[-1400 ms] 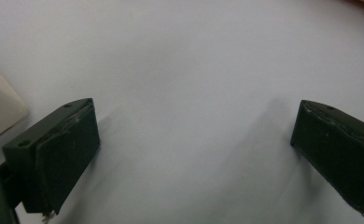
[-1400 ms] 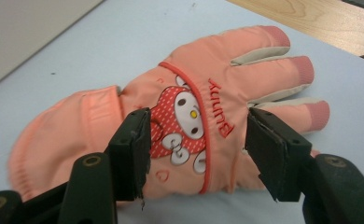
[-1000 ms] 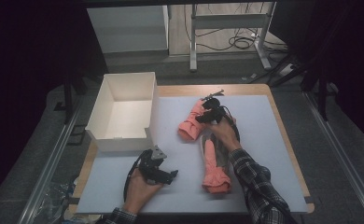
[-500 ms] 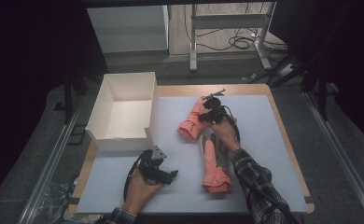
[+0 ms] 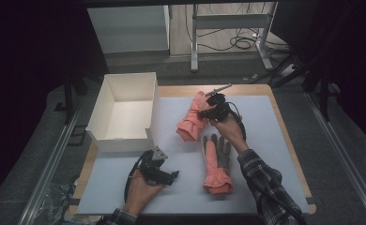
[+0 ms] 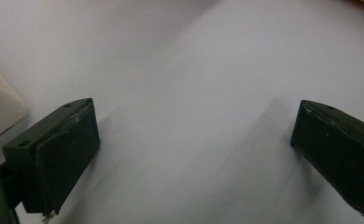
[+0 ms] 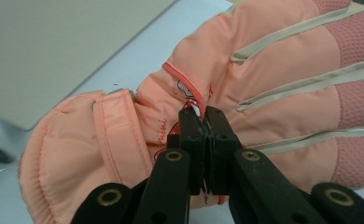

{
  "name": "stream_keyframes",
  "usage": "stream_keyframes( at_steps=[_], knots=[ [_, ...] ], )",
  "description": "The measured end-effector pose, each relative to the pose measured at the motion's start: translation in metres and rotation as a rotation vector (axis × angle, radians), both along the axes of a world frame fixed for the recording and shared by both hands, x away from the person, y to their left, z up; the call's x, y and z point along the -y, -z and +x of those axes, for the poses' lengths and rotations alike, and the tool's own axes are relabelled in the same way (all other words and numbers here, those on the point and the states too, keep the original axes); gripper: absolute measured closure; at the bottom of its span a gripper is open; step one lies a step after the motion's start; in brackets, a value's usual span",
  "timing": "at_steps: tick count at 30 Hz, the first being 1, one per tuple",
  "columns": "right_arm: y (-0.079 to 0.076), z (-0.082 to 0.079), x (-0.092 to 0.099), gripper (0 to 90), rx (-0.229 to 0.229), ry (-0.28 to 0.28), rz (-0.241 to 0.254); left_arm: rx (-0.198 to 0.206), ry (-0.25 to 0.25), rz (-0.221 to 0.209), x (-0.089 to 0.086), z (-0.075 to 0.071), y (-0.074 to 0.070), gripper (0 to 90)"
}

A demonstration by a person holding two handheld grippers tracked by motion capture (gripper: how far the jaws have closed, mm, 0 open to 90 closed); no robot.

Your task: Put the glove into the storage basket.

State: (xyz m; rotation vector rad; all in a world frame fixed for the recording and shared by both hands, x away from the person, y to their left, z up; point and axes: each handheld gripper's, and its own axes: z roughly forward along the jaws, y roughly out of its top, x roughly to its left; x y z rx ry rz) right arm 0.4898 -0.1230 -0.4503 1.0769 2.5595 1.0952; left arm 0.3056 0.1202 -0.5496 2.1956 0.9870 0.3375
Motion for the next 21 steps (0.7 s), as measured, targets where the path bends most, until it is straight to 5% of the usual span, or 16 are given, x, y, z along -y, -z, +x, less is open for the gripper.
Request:
stream_keyframes(
  at_steps=[10, 21],
  knots=[
    [-0.031, -0.029, 0.006, 86.8, 0.015, -0.115, 0.025, 0.001, 0.001, 0.0, 0.0, 0.0, 0.0, 1.1],
    [-0.058, -0.074, 0.035, 86.8, 0.003, -0.241, 0.056, 0.002, -0.001, 0.0, 0.0, 0.0, 0.0, 1.1]
  ],
)
